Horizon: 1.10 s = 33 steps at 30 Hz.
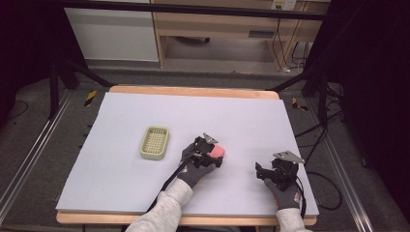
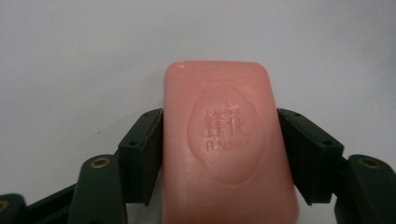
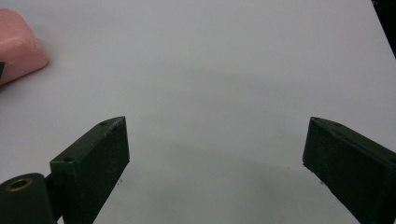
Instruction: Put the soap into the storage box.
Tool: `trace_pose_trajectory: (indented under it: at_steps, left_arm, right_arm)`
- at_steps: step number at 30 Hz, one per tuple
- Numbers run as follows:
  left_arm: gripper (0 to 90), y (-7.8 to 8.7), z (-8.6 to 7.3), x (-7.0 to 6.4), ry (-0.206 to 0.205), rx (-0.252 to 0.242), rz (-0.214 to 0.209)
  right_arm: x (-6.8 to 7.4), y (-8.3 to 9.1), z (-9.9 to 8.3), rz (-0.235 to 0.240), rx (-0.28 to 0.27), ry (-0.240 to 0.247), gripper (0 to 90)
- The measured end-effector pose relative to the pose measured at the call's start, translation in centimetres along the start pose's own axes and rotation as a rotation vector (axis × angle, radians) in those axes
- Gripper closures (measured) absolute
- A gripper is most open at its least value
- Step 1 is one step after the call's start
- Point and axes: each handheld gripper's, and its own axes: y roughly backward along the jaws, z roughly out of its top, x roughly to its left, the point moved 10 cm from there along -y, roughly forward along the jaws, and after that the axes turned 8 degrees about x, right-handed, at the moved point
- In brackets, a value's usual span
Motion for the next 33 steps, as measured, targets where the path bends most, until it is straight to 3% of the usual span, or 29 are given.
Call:
trace_pose_trajectory:
  at_steps: [10, 15, 19, 33]
  left_arm:
    - [36.7, 0.01, 0.01, 0.02, -0.013, 0.007, 0.006]
    - [36.6, -0.06, 0.06, 0.01, -0.030, 0.010, 0.001]
    - [36.4, -0.16, 0.02, -0.08, -0.076, 0.040, 0.011]
    - [37.5, -0.14, 0.07, -0.05, -0.103, 0.066, 0.017]
  right_arm:
    - [0.05, -0.06, -0.02, 0.002, 0.002, 0.015, 7.3]
    - [0.07, -0.05, -0.02, 0.001, 0.003, 0.011, 7.3]
    - [0.09, -0.08, -0.02, 0.000, 0.005, 0.009, 7.3]
    - [0.07, -0.06, -0.05, 0.004, 0.007, 0.007, 7.2]
